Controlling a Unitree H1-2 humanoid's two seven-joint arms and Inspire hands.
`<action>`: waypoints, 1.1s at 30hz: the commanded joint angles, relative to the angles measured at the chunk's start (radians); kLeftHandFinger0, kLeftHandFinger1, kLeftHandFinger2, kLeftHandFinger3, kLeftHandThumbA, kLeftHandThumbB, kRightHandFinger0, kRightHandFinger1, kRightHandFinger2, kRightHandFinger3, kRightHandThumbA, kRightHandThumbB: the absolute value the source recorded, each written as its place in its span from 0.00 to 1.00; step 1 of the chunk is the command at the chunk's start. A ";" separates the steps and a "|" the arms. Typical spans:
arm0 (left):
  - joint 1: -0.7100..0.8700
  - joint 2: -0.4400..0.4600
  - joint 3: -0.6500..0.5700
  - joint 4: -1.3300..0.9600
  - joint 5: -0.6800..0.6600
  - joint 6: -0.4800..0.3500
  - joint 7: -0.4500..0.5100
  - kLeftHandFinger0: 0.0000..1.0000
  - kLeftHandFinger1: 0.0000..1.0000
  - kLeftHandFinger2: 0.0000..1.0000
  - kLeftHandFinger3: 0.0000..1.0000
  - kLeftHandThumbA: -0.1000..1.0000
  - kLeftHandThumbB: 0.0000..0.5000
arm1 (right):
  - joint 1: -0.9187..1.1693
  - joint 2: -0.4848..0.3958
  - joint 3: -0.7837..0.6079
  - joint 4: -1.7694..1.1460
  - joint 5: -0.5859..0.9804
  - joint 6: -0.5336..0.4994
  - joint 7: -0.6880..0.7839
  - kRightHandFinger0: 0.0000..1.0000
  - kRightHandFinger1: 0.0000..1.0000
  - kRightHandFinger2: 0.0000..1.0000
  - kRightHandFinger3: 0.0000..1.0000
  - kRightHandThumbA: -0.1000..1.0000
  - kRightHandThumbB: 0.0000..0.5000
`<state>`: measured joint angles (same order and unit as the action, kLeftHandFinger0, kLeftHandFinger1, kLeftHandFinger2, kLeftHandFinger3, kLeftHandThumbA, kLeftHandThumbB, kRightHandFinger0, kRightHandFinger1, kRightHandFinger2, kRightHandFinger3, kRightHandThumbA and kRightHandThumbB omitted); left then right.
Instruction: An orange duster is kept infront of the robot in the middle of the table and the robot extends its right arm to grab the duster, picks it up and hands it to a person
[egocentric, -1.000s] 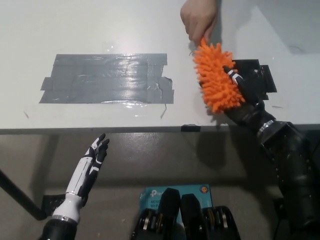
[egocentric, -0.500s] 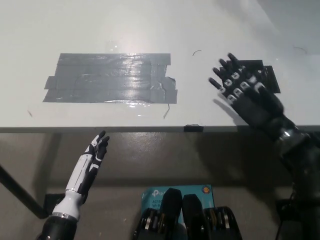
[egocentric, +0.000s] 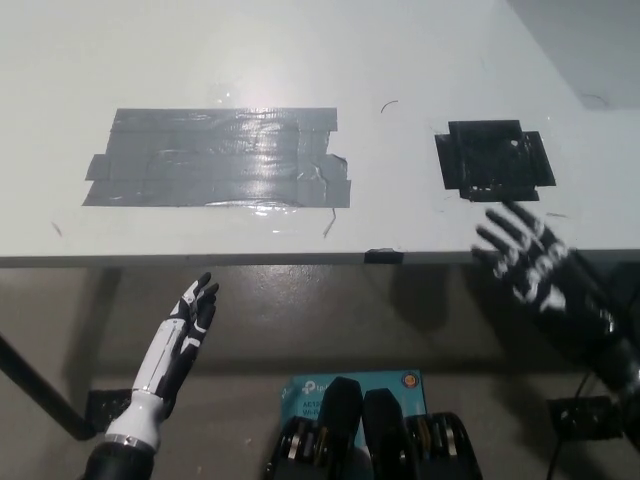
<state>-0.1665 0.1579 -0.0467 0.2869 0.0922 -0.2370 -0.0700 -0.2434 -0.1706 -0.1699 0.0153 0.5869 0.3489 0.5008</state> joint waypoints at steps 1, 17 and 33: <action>0.015 0.001 0.005 -0.019 -0.009 -0.039 0.001 1.00 1.00 1.00 1.00 0.93 0.38 | 0.055 0.006 0.034 -0.043 -0.307 -0.323 -0.126 1.00 1.00 1.00 1.00 0.88 0.79; 0.022 -0.001 0.005 -0.022 -0.005 -0.041 0.005 1.00 1.00 1.00 1.00 0.93 0.42 | 0.092 -0.033 0.133 0.047 -0.590 -0.475 -0.257 1.00 1.00 1.00 1.00 0.91 0.65; 0.023 -0.002 0.003 -0.021 -0.001 -0.038 0.006 0.99 1.00 1.00 1.00 0.91 0.42 | 0.079 -0.056 0.161 0.085 -0.613 -0.483 -0.266 1.00 1.00 1.00 1.00 0.90 0.59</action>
<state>-0.1411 0.1558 -0.0475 0.2875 0.0922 -0.2395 -0.0698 -0.1368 -0.2059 -0.0168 0.1075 0.0115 -0.0656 0.2619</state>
